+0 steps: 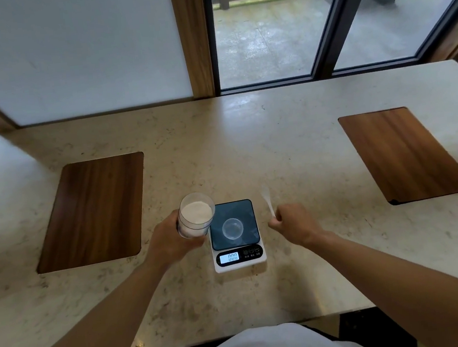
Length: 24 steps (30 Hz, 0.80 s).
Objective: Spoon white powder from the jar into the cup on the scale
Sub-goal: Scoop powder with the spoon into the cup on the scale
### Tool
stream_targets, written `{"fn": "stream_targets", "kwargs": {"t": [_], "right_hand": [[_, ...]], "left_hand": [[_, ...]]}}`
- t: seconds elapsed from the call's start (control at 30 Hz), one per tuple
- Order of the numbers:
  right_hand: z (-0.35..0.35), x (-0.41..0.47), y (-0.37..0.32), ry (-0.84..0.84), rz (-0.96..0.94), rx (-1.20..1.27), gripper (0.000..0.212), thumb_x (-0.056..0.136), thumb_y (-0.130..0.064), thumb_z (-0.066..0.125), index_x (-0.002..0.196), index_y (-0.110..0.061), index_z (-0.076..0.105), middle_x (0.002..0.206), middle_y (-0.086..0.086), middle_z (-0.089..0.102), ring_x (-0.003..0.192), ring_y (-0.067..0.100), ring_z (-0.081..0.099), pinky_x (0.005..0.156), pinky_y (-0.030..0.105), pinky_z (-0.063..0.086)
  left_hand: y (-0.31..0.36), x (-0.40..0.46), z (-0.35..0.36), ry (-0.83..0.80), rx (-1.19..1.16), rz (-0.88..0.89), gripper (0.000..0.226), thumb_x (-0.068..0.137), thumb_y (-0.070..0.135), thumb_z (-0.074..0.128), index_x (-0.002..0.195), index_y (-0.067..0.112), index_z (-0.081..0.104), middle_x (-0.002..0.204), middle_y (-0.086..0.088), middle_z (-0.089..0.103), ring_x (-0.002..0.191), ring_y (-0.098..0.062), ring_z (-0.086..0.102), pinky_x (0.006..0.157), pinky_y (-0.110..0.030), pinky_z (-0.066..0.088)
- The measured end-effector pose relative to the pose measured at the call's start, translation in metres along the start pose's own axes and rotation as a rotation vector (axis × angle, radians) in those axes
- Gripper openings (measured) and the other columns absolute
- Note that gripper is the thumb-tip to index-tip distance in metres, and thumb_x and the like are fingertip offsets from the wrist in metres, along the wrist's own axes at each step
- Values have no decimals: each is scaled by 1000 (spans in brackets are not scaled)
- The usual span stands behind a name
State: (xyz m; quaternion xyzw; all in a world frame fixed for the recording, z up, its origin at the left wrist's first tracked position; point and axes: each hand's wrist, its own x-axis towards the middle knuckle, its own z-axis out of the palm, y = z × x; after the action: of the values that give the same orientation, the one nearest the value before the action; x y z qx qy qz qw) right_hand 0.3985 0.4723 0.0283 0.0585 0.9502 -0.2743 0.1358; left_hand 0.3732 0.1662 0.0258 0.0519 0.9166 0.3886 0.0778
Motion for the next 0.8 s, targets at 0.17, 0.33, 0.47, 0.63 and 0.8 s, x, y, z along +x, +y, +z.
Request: {"fn": "stream_targets", "kwargs": {"t": [0.17, 0.33, 0.47, 0.63, 0.8], "right_hand": [[-26, 2, -27, 35, -135, 60, 27, 92, -21, 63, 66, -12, 58, 56, -1, 55, 45, 9, 43, 46, 21, 38], [-48, -4, -61, 33, -334, 33, 19, 93, -21, 60, 75, -16, 59, 59, -5, 61, 42, 5, 49, 40, 17, 39], [-55, -11, -79, -18, -477, -4, 15, 96, -19, 58, 88, -9, 64, 68, -2, 63, 48, 7, 51, 46, 16, 38], [-54, -14, -89, -35, -576, -96, 21, 101, -21, 49, 89, -9, 62, 79, 6, 68, 62, 21, 59, 53, 26, 43], [-52, -14, -96, -34, -585, -151, 25, 103, -24, 44, 88, -10, 59, 81, 5, 66, 65, 20, 59, 58, 36, 53]], "left_hand": [[2, 4, -2, -4, 0, 18, 84, 64, 31, 92, 137, 17, 53, 130, -5, 66, 115, -26, 63, 98, -45, 55], [-1, 10, -4, -31, 19, 35, 84, 63, 33, 92, 135, 19, 53, 128, -4, 67, 112, -23, 63, 95, -38, 55], [0, 14, -7, -39, 12, 29, 82, 60, 42, 91, 132, 30, 53, 117, 16, 61, 103, -11, 61, 85, -20, 47], [0, 18, -7, -31, 40, 29, 77, 60, 41, 91, 128, 29, 56, 114, 12, 65, 100, -14, 63, 86, -26, 51], [0, 19, -8, -8, 53, 41, 75, 58, 37, 92, 125, 23, 60, 114, 1, 72, 95, -16, 65, 80, -26, 50]]}}
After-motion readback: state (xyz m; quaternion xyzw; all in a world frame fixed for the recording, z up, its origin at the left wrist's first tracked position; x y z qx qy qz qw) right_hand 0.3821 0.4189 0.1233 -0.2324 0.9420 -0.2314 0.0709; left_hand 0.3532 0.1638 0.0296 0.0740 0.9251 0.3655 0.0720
